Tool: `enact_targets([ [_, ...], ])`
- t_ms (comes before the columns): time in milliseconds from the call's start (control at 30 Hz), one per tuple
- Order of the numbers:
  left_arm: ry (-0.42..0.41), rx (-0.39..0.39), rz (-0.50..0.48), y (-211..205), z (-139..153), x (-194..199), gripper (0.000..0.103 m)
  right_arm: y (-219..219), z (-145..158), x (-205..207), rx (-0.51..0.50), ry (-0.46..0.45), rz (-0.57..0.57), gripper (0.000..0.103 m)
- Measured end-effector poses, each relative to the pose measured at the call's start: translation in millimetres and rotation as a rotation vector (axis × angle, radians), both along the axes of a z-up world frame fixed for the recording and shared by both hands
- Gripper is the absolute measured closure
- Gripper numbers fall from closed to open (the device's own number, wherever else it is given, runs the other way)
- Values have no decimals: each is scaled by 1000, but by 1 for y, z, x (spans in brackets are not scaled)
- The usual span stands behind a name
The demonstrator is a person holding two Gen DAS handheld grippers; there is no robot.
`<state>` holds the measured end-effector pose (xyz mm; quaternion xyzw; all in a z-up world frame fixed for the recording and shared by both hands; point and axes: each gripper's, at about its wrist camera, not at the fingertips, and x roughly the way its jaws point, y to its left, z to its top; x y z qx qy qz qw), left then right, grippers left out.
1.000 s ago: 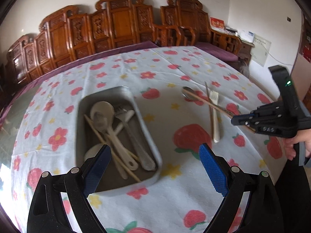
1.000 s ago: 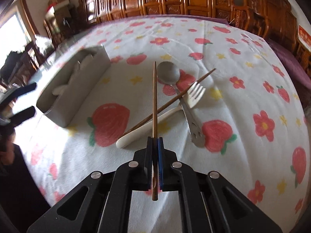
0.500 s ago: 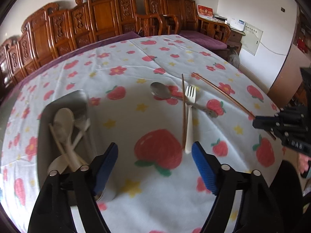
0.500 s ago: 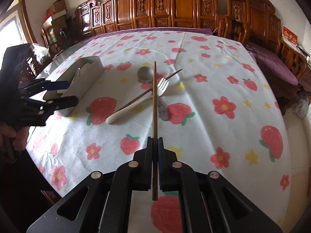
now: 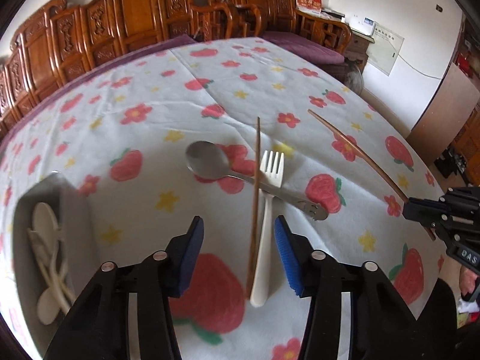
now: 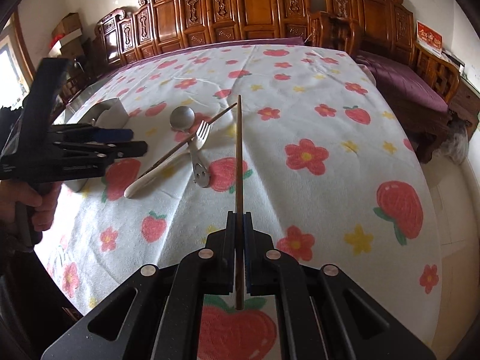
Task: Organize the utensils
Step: 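Grasp another chopstick with the left tool while the right tool holds the brown chopstick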
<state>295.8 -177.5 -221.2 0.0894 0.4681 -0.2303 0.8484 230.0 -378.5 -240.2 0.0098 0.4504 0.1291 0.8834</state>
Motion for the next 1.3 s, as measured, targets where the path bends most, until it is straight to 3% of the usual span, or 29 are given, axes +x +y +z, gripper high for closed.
enact_targets([
  [233, 65, 3, -7, -15, -22, 18, 80, 2, -6, 0, -3, 13, 8, 97],
  [367, 56, 12, -10, -20, -24, 23, 82, 2, -7, 0, 8, 19, 3, 97],
  [433, 63, 23, 5, -19, -26, 28, 93, 1, -7, 0, 11, 21, 4, 97],
  [767, 60, 66, 24, -14, -29, 29, 98, 4, -6, -2, 14, 16, 6, 97],
  [1300, -48, 31, 56, 18, 41, -29, 99, 23, 36, -15, 24, -74, 51, 97],
])
